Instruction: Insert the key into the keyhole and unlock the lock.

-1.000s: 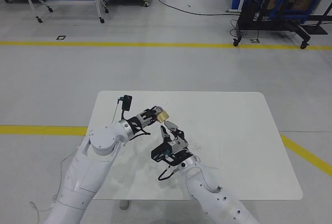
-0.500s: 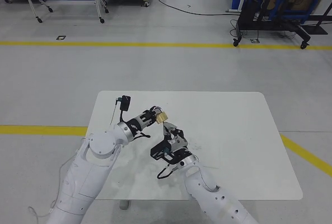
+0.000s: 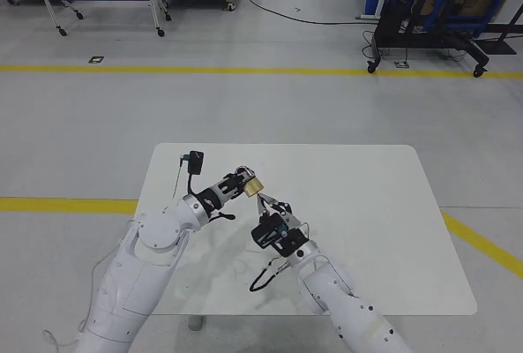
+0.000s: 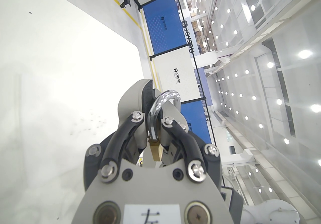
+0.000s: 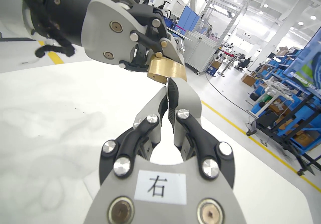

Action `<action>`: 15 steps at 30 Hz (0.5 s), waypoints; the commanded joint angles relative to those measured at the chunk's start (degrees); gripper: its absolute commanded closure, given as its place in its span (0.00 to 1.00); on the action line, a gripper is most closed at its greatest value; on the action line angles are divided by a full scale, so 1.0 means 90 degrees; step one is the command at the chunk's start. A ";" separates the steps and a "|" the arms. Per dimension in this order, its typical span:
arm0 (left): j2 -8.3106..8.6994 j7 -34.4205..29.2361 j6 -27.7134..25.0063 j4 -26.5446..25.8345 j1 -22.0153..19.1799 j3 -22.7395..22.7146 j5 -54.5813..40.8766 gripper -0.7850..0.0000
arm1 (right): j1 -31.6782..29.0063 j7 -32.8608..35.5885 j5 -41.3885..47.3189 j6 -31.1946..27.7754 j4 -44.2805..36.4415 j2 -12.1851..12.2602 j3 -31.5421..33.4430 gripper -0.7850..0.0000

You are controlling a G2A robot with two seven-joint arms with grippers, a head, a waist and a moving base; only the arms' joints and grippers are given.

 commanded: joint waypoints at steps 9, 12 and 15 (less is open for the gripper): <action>0.0011 0.0045 -0.0344 0.0016 0.0092 -0.0118 -0.0213 1.00 | -0.0296 -0.0061 0.1008 -0.1092 -0.0410 0.0123 0.0617 1.00; 0.0011 0.0035 -0.0465 0.0027 0.0111 -0.0122 -0.0266 1.00 | -0.0352 -0.0018 0.1087 -0.1240 -0.0469 0.0149 0.0724 1.00; 0.0012 0.0011 -0.0571 0.0035 0.0129 -0.0105 -0.0267 1.00 | -0.0362 0.0170 0.1077 -0.1329 -0.0509 0.0167 0.0774 0.84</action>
